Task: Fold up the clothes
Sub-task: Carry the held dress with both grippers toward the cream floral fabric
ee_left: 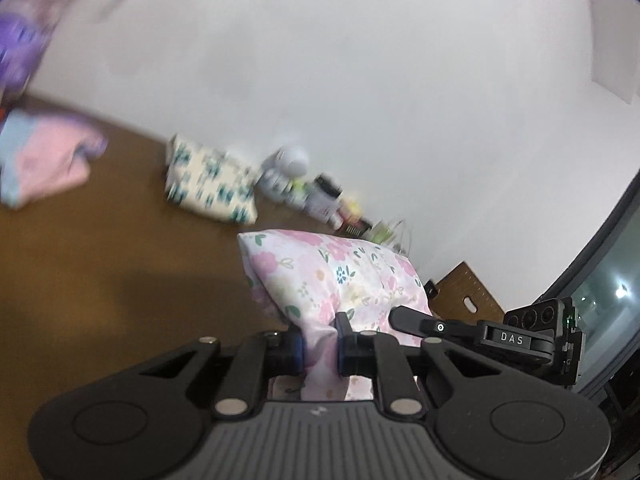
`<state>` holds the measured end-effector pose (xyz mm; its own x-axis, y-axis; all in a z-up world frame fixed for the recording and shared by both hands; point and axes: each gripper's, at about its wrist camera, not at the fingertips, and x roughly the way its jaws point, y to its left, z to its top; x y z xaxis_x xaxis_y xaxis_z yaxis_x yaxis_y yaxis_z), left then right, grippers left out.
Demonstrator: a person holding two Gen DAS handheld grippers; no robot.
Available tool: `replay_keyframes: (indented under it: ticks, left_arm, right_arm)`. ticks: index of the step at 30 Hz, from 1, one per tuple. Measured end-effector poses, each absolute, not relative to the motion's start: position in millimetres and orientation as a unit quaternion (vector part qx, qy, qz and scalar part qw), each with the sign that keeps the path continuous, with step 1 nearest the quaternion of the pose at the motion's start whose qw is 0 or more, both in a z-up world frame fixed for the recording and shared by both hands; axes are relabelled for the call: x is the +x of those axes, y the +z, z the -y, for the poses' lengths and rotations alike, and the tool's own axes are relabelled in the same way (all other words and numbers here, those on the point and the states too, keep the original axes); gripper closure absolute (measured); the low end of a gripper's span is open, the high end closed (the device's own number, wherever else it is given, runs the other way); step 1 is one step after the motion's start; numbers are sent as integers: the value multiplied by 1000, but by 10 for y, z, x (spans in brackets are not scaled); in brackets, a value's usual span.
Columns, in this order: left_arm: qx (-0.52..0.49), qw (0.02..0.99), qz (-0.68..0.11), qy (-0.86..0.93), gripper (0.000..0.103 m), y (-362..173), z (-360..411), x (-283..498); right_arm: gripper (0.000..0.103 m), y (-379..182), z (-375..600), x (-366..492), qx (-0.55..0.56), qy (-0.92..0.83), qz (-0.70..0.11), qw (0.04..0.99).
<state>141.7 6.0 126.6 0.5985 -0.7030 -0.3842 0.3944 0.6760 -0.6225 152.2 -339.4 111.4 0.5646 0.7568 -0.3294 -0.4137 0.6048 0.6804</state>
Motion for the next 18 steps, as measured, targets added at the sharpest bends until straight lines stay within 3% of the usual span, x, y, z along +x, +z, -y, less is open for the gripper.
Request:
replay_keyframes:
  ticks: [9, 18]
  left_arm:
    - [-251, 875, -286, -301, 90, 1879, -17, 2169]
    - [-268, 880, -295, -260, 90, 1783, 125, 3289]
  right_arm:
    - [90, 1759, 3361, 2201, 292, 335, -276, 852]
    - [90, 1629, 3375, 3334, 327, 306, -276, 851]
